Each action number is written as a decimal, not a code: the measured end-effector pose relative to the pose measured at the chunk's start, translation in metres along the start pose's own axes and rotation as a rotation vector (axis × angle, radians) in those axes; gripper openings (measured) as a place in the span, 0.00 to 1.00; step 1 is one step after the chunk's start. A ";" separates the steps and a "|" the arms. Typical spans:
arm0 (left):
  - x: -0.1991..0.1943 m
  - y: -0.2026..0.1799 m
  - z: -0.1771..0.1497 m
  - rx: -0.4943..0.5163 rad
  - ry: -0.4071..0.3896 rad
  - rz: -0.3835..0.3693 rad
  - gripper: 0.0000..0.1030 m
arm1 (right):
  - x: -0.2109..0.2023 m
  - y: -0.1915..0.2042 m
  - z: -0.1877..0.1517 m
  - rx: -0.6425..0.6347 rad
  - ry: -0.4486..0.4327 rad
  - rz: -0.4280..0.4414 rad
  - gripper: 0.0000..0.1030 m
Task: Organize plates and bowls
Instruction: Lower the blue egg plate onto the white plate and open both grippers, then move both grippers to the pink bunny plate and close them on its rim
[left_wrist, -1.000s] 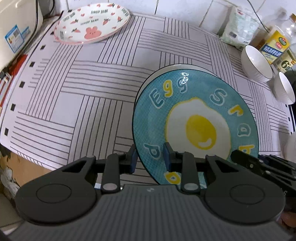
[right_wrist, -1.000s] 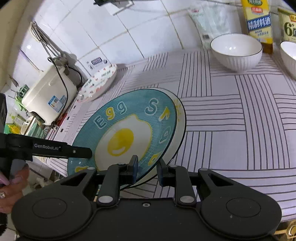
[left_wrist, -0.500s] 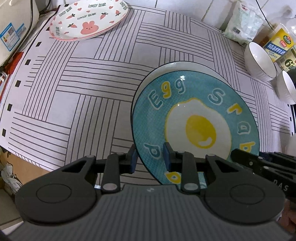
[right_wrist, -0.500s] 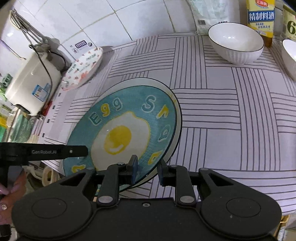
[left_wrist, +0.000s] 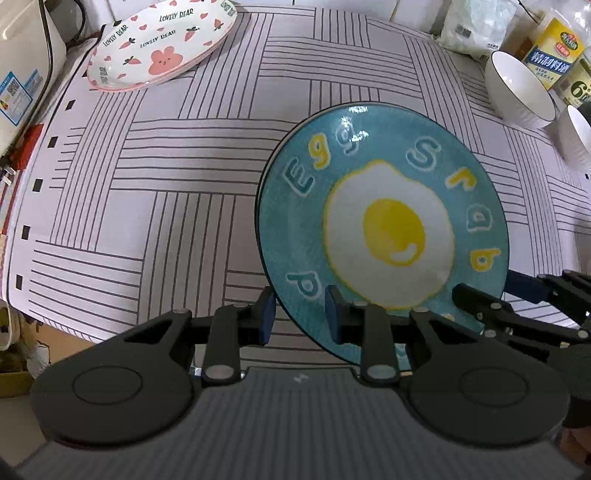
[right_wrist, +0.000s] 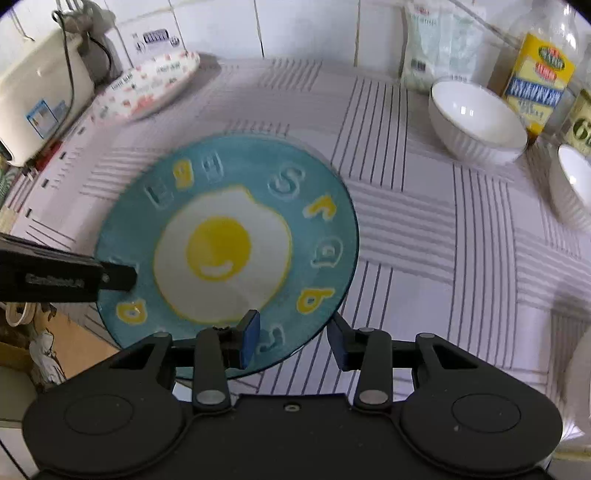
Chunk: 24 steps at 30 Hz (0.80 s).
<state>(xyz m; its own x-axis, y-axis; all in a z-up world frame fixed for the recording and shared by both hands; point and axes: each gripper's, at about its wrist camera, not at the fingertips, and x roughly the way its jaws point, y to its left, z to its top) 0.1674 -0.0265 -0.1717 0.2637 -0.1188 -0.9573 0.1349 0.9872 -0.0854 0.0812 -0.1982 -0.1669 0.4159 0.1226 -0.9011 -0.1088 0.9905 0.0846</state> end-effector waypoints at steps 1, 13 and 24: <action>-0.001 0.000 -0.001 0.000 -0.005 -0.003 0.26 | 0.001 0.000 -0.001 -0.001 -0.011 0.003 0.44; -0.038 0.001 -0.015 0.030 -0.060 -0.020 0.25 | -0.018 -0.004 -0.017 0.091 -0.079 0.029 0.44; -0.099 0.025 -0.027 0.027 -0.166 -0.011 0.26 | -0.079 0.003 -0.018 0.103 -0.228 0.100 0.44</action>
<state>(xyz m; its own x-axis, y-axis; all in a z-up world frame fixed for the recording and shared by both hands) 0.1190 0.0128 -0.0862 0.4160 -0.1477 -0.8973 0.1636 0.9828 -0.0860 0.0315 -0.2060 -0.1031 0.6018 0.2195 -0.7679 -0.0718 0.9725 0.2217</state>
